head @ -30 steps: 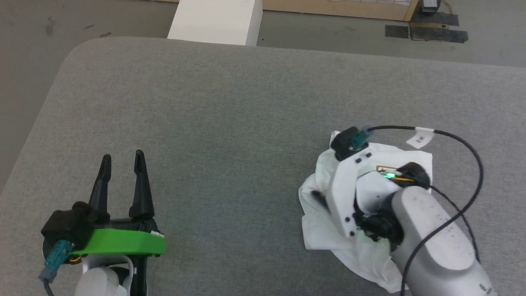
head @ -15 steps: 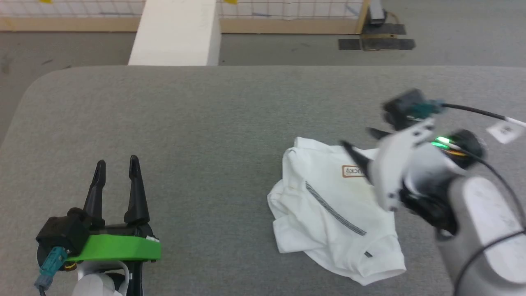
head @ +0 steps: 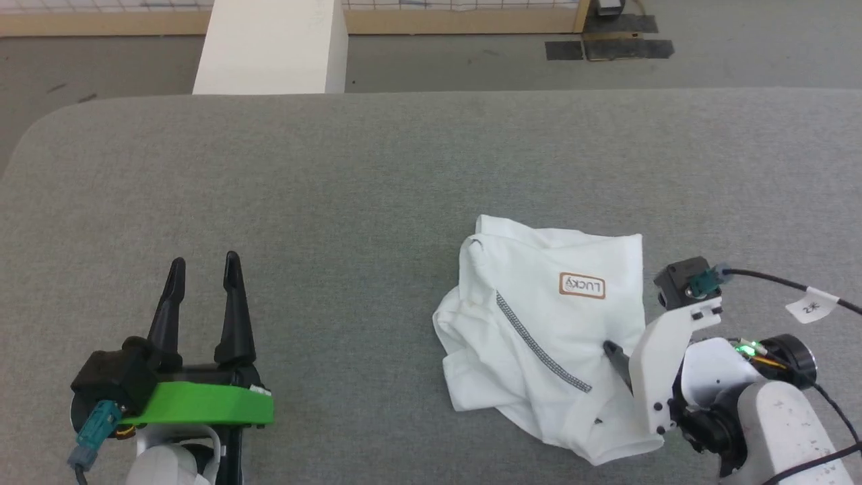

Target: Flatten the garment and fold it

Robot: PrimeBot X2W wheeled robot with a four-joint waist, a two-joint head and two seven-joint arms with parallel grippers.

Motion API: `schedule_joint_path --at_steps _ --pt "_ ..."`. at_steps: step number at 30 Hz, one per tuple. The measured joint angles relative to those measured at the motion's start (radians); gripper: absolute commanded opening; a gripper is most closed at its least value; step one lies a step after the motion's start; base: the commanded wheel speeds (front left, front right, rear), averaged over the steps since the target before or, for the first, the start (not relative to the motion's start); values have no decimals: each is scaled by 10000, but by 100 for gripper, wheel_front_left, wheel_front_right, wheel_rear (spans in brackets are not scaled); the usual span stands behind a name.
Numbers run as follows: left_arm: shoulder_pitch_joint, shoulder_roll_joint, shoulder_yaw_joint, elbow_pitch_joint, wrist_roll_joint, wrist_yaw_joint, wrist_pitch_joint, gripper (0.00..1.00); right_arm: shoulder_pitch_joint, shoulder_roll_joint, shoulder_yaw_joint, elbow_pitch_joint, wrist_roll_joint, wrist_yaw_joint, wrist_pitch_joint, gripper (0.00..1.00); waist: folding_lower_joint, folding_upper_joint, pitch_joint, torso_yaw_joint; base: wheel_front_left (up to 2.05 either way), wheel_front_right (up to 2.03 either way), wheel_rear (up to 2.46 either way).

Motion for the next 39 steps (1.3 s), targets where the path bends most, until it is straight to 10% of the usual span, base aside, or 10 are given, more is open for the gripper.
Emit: schedule_joint_path --at_steps 5,6,7,14,25,39 --pt "-19 2 -42 56 0 0 0 100 -16 50 -54 817 -186 0 -288 100 0 0 151 204 0 0 0" --pt "-22 2 -42 59 0 0 0 100 -56 19 -27 903 -196 0 -301 22 0 0 172 232 0 0 0" --pt "-22 2 -36 61 0 0 0 100 -102 6 -19 940 -190 0 -355 0 0 0 187 248 0 0 0" --pt "-3 33 211 -21 6 0 0 100 -508 -855 1104 836 82 8 -504 0 0 0 209 -69 0 0 0" --pt "-1 401 642 -529 25 0 0 100 -2276 -3927 3327 598 523 4 -161 0 0 0 484 -2025 0 0 0" --pt "-319 1613 1233 -1893 364 13 426 100 -4336 -4817 1569 2999 -495 6 -2242 0 2 0 2570 -3950 0 0 0"
